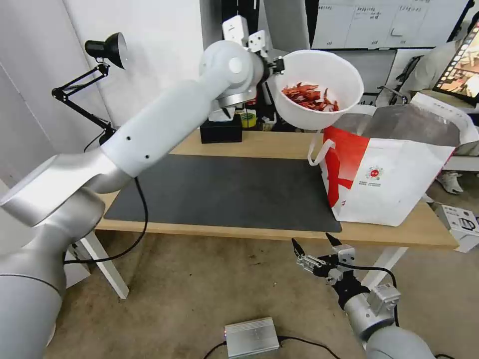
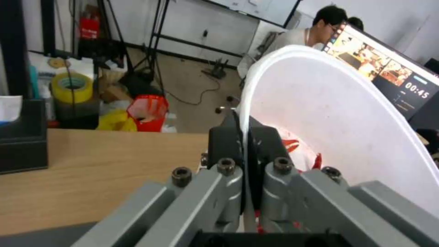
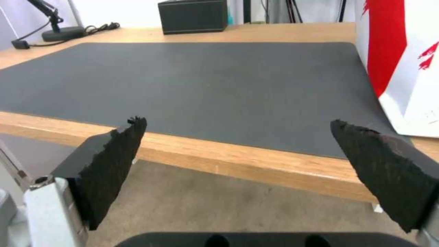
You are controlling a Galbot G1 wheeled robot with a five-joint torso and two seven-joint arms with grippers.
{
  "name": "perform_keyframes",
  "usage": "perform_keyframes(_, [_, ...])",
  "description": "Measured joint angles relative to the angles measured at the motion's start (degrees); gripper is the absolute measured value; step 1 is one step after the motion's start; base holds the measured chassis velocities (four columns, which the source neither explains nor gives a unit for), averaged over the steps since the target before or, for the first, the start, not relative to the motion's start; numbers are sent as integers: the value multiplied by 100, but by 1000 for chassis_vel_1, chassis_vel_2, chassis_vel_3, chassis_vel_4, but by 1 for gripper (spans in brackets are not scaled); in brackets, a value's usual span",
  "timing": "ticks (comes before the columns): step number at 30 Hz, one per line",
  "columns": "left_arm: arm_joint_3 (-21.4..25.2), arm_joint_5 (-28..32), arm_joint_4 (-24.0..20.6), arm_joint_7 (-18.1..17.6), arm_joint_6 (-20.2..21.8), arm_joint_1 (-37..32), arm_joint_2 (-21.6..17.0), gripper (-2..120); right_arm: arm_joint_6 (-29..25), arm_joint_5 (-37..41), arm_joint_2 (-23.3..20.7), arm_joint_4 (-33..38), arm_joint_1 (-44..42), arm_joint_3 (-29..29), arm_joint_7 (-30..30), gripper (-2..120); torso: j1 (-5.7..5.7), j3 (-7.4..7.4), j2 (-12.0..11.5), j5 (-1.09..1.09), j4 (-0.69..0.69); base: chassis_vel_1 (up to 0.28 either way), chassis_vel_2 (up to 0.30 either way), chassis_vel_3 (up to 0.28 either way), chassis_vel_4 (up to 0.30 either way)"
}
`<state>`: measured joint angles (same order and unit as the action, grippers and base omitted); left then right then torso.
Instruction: Pick up the trash from the table and place it into the takeout bag.
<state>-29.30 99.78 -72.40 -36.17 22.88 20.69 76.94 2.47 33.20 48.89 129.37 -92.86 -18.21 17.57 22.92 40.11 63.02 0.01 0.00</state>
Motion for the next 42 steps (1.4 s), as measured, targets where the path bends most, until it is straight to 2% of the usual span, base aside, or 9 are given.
perform_keyframes(3, [0, 0, 0, 0, 0, 0, 0, 0, 0, 0, 0, 0, 0, 0, 0, 100, 0, 0, 0, 0, 0, 0, 0, 0, 0])
perform_keyframes(4, [0, -33, 172, -7, 0, 66, 209, 0, 0, 0, 0, 0, 0, 0, 0, 100, 0, 0, 0, 0, 0, 0, 0, 0, 0])
perform_keyframes(9, [5, -60, 392, -35, 0, 143, 463, 0, 0, 0, 0, 0, 0, 0, 0, 100, 0, 0, 1, 0, 1, 0, 0, 0, 0])
perform_keyframes(12, [47, -172, 789, -142, -1, 233, 933, 0, 0, 0, 0, 0, 0, 0, 0, 100, 0, -1, 1, 0, -1, 0, 0, 0, 0])
perform_keyframes(22, [1, -420, 1277, -460, -64, 283, 1451, 0, 0, 0, 0, 0, 0, 0, 0, 100, 0, 0, 1, 0, -1, 0, 0, 0, 0])
perform_keyframes(34, [-340, -595, 1285, -514, -128, 274, 1459, 0, 0, 0, 0, 0, 0, 0, 0, 100, 0, 0, 1, -1, 0, 0, 0, 0, 0])
perform_keyframes(42, [-599, -874, 1128, -528, -119, 112, 1448, 0, 0, 0, 0, 0, 0, 0, 0, 100, 0, 0, 1, -1, 1, 0, 0, 0, 0])
